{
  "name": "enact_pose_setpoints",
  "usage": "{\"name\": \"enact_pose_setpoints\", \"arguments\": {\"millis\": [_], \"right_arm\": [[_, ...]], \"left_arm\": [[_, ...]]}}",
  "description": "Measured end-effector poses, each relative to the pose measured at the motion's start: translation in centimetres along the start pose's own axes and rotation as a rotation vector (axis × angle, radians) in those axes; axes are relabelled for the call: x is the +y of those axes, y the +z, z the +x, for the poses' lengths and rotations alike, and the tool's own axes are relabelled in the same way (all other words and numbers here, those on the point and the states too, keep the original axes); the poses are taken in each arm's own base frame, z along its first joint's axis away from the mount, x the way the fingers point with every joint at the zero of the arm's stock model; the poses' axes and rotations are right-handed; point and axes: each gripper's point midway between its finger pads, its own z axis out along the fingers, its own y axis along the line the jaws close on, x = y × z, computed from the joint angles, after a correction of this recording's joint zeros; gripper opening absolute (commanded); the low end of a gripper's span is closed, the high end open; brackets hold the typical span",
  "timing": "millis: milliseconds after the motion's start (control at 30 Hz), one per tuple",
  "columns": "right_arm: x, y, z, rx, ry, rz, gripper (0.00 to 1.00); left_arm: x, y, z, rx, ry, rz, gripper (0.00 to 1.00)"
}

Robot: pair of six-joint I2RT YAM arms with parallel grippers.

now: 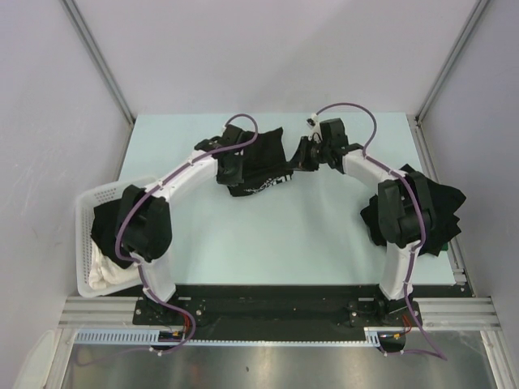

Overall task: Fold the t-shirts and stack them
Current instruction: Fold the tshirt

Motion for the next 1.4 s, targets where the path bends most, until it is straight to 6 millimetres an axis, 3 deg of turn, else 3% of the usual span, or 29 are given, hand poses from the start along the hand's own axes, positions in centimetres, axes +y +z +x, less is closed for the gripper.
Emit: {"name": "enact_pose_setpoints", "arguments": {"millis": [167,367,600,1100,1400], "right_arm": [[0.0,1.8,-2.6,0.002,-0.028,0.003,0.11],[-0.1,4.4,-5.8,-0.005,-0.062,0.001,0.11],[-0.4,6.2,-8.2,-0.018,-0.081,-0.006,0.12],[-1.9,8.0,-9.9,-0.035,-0.075,-0.028,0.16],[-3.8,8.4,-13.3,-0.125,-0.08,-0.038,0.2]], "left_arm": [[1.1,-0.4,-3.4,-0.061,-0.023,-0.021,0.0],[2.2,0.7,-7.0,-0.1,-0.043,-0.049,0.0],[3.1,2.0,-9.4,-0.109,-0.039,-0.081,0.0],[5.4,4.5,-10.3,-0.089,-0.058,-0.121,0.0],[7.6,6.1,-11.3,-0.092,-0.064,-0.169,0.0]]}}
